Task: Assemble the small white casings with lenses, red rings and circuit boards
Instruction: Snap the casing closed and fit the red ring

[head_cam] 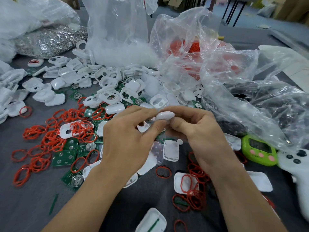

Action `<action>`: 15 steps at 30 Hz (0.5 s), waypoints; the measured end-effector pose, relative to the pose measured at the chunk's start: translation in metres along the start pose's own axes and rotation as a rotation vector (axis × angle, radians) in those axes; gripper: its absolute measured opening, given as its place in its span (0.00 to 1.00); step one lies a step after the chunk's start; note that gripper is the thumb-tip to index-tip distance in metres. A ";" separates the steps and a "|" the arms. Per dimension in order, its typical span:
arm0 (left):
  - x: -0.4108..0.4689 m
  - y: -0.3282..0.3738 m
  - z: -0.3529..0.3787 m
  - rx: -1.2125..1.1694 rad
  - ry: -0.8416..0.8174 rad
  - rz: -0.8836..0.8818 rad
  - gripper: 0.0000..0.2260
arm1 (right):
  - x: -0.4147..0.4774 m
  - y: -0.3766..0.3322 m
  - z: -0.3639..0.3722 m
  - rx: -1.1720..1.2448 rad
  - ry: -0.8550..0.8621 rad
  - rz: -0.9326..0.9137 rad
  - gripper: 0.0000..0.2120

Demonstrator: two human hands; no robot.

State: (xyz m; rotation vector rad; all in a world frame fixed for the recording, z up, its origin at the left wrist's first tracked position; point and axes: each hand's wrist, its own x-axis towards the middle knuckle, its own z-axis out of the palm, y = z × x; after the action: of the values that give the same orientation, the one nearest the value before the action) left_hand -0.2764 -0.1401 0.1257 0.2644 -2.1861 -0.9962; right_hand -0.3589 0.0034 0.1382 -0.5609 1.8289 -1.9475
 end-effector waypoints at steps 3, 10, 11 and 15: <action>-0.001 -0.002 0.001 -0.080 0.025 0.001 0.09 | -0.001 -0.001 -0.003 -0.042 0.000 -0.039 0.13; 0.002 0.004 0.000 -0.245 0.032 -0.094 0.08 | -0.002 -0.001 -0.001 -0.114 -0.013 -0.121 0.14; 0.002 0.004 0.000 -0.268 0.029 -0.126 0.08 | -0.001 0.000 -0.001 -0.115 -0.008 -0.124 0.13; 0.002 0.004 0.000 -0.300 0.009 -0.230 0.13 | 0.001 0.005 -0.002 -0.112 0.033 -0.144 0.16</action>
State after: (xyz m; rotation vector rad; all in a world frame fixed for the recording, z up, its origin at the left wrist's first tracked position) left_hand -0.2774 -0.1385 0.1295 0.3837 -1.9940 -1.4300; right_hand -0.3602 0.0043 0.1334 -0.7182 1.9765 -1.9652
